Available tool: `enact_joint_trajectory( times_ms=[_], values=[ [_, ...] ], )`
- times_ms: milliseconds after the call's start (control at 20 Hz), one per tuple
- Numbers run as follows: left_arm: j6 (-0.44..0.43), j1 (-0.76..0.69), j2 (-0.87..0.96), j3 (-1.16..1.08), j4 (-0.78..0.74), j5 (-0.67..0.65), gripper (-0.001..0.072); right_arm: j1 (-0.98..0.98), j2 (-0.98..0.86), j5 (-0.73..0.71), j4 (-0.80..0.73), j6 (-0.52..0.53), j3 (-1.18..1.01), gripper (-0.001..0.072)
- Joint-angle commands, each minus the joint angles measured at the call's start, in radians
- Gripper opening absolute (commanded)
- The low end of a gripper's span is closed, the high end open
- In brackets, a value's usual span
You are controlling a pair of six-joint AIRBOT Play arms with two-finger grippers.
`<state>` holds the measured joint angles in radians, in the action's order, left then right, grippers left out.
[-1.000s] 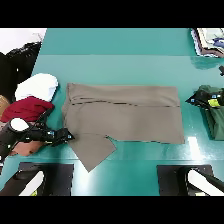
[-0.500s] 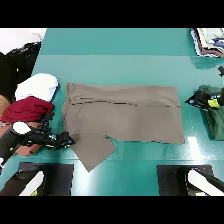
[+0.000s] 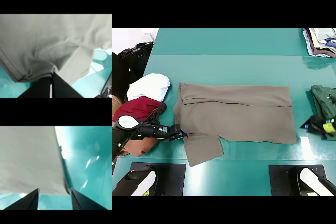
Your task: Fold the shirts.
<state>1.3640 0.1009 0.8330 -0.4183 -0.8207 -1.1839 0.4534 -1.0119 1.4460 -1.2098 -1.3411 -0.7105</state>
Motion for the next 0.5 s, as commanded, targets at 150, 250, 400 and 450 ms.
enact_joint_trajectory(
  times_ms=[150, 250, 400, 450],
  values=[
    [-0.011, 0.000, -0.001, -0.026, 0.006, 0.050, 0.0023, 0.138, -0.026, -0.051, 0.036, 0.016, 0.235, 0.0446],
    [-0.011, 0.000, -0.001, -0.026, 0.006, 0.049, 0.0023, 0.121, -0.047, -0.082, 0.071, 0.021, 0.237, 0.0444],
    [-0.011, 0.000, -0.001, -0.026, 0.006, 0.050, 0.0023, 0.064, -0.046, -0.127, 0.093, 0.021, 0.235, 0.0370],
    [-0.011, 0.000, -0.001, -0.026, 0.005, 0.051, 0.0023, 0.041, -0.047, -0.135, 0.091, 0.021, 0.235, 0.0323]
  ],
)
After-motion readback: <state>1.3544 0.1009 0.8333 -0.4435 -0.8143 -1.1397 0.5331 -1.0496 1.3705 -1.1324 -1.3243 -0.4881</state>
